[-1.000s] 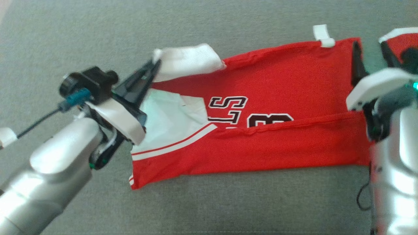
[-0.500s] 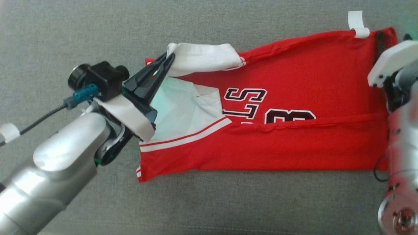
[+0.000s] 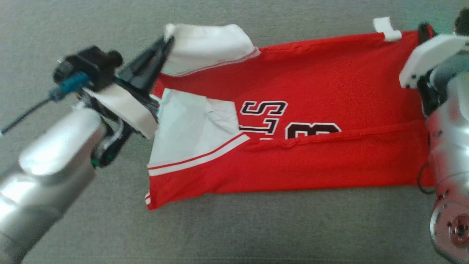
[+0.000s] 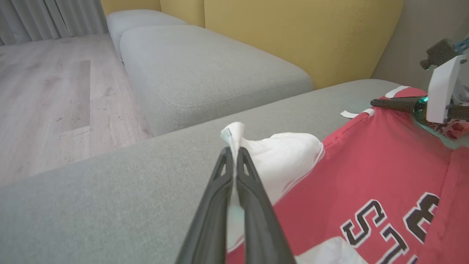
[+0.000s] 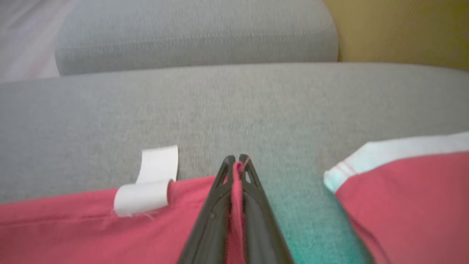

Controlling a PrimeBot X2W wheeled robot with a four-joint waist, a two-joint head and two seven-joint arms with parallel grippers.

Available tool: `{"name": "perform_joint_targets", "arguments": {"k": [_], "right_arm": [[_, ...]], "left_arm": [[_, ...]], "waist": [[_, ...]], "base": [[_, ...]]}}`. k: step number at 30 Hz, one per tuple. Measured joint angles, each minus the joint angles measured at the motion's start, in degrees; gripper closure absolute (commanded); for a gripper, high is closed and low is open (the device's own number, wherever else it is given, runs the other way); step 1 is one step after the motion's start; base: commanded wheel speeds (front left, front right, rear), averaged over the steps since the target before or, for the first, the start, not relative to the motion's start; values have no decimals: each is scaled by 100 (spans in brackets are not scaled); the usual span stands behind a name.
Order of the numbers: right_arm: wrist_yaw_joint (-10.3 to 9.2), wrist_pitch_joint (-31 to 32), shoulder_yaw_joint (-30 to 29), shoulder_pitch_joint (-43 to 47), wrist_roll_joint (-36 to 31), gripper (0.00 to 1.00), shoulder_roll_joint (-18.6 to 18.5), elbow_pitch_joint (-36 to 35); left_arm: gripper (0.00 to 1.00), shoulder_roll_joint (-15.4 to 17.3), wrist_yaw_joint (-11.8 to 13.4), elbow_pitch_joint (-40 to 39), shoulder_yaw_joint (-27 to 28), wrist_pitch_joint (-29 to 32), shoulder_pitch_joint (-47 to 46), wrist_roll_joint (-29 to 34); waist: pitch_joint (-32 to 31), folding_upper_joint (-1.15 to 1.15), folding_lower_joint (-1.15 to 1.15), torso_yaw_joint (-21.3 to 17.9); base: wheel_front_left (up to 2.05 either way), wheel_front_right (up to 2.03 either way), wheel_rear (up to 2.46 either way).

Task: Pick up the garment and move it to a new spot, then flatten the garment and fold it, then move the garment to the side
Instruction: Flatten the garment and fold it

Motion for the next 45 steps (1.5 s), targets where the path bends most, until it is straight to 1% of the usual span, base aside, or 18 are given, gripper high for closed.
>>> {"name": "perform_joint_targets", "arguments": {"k": [5, 11, 14, 20, 24, 29, 33, 38, 41, 45], "right_arm": [[0, -363, 330, -497, 491, 100, 36, 172], [0, -652, 801, -886, 1248, 100, 70, 267], [0, -725, 1038, -990, 1616, 100, 86, 303], [0, -883, 1414, -1021, 2254, 100, 56, 311], [0, -882, 1731, -1012, 2558, 100, 13, 331], [0, -760, 2149, -826, 2967, 100, -199, 347], [0, -653, 2451, -341, 3317, 100, -391, 333], [0, -449, 2817, 241, 3744, 100, -634, 250], [0, -280, 3051, 517, 4012, 100, -766, 143], [0, -75, 3373, 902, 4294, 100, -945, 2]], "left_arm": [[100, 76, -19, 370, 155, 10, -450, 3], [100, 31, -158, 1014, 215, -29, -1061, 91], [100, -146, -191, 1467, 336, -104, -1280, 102], [100, -492, -220, 2302, 378, -541, -1603, 277], [100, -719, -366, 2593, 372, -655, -1638, 282], [100, -845, -470, 2695, 345, -709, -1489, 336], [100, -878, -515, 2693, 277, -717, -1051, 335], [100, -849, -522, 2504, -27, -690, -503, 261], [100, -713, -542, 2292, -243, -435, -220, 212], [100, -364, -565, 1885, -582, 37, 249, 135]], "waist": [[-71, 0, 0, -240], [-44, 0, 0, -476], [-40, 0, 1, -545], [-144, 0, 0, -596], [-266, 0, 0, -568], [-456, 0, 0, -456], [-648, 0, -1, -339], [-911, 0, -1, -211], [-1064, 0, -1, -150], [-1219, 0, -1, -97]], "base": [[0, 0, 0], [0, 0, 0], [0, 0, 0], [0, 0, 0], [0, 0, 0], [0, 0, 0], [0, 0, 0], [0, 0, 0], [0, 0, 0], [0, 0, 0]]}}
